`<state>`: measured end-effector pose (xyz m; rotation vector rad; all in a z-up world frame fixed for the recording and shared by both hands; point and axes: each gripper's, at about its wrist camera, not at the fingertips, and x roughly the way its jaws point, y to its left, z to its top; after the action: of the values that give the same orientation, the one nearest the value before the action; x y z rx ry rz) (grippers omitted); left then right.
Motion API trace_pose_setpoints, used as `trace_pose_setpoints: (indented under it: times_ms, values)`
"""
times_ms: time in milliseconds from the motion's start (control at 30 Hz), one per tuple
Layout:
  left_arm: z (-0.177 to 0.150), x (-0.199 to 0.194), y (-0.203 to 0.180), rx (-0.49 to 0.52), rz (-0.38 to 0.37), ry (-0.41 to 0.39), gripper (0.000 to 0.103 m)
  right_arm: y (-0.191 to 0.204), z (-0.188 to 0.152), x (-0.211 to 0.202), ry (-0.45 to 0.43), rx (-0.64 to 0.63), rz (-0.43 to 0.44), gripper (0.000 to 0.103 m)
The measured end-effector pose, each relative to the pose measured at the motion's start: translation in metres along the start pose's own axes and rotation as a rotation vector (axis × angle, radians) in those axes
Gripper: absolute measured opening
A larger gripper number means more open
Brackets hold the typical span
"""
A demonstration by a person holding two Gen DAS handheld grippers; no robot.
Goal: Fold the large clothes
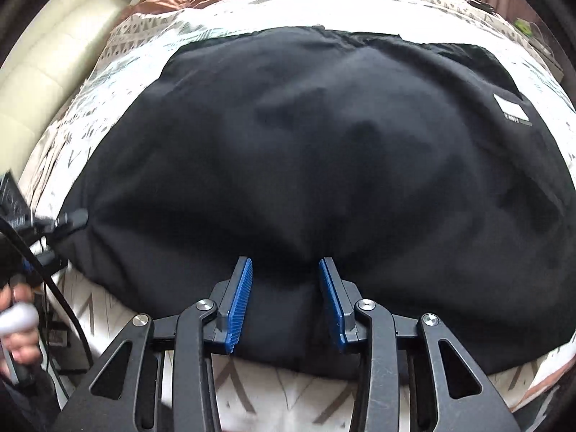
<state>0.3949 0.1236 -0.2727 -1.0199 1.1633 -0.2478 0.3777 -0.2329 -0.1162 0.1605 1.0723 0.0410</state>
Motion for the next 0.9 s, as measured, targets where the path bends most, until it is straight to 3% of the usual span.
trace_pose_setpoints:
  times_ms: [433, 733, 900]
  values:
    - [-0.008, -0.001, 0.006, -0.037, 0.002, -0.031, 0.026, -0.012, 0.081, 0.044, -0.034, 0.056, -0.035, 0.027]
    - [-0.01, -0.009, 0.006, -0.055, -0.034, -0.035, 0.024, -0.017, 0.117, 0.076, -0.065, 0.05, -0.028, 0.027]
    - [-0.016, -0.021, -0.002, -0.038, -0.091, -0.062, 0.021, -0.018, 0.115, 0.059, -0.073, 0.063, -0.034, 0.027]
